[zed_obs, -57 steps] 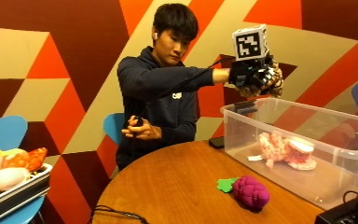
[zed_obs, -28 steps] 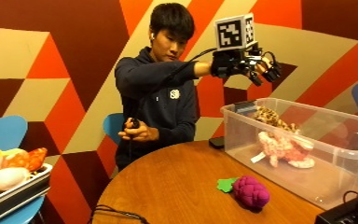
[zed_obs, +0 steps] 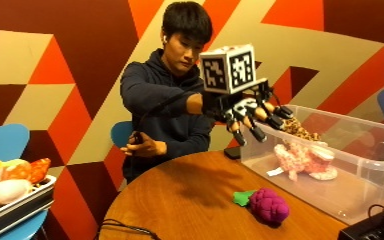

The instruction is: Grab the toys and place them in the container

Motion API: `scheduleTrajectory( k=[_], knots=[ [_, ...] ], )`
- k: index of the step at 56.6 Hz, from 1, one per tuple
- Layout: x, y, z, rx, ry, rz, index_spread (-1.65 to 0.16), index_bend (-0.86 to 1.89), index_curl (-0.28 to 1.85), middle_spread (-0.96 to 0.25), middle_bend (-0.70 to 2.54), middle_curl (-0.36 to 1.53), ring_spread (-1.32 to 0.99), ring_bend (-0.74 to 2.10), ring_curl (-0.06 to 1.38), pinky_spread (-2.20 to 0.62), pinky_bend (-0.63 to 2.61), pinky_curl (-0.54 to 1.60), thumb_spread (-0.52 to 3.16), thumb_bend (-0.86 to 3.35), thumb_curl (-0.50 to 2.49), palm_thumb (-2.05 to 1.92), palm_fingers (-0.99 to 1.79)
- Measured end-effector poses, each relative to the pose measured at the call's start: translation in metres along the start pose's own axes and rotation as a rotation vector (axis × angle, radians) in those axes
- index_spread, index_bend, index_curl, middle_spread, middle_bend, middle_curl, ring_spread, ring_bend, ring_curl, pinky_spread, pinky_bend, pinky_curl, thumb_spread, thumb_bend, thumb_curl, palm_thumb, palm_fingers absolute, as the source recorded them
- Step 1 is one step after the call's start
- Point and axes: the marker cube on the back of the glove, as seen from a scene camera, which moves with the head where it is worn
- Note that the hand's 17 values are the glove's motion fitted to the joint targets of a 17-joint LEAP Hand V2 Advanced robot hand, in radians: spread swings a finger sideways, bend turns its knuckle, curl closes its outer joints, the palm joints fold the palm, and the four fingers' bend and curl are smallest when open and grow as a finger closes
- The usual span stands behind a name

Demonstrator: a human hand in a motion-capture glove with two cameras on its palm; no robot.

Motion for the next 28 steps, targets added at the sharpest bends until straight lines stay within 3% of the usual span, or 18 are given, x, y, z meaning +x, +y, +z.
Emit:
scheduleTrajectory(
  k=[13,21,28],
  knots=[
    [0.009,-0.046,0.114,-0.114,0.012,0.200,-0.28,0.05,0.33,0.03,0.13,0.39,0.00,0.73,0.33,0.01,1.27,0.43,1.39,0.00,0.34,0.02,-0.12],
    [-0.002,-0.051,0.177,-0.240,-0.040,0.306,-0.24,-0.01,0.23,0.07,0.16,0.35,-0.02,1.09,0.42,-0.07,1.40,0.44,1.45,0.02,0.33,0.07,-0.01],
    [-0.009,-0.053,0.196,-0.145,0.117,0.288,-0.24,-0.11,0.08,0.05,0.45,0.43,-0.16,1.51,0.48,-0.25,1.44,0.41,1.54,0.14,0.38,0.29,0.45]
  ],
)
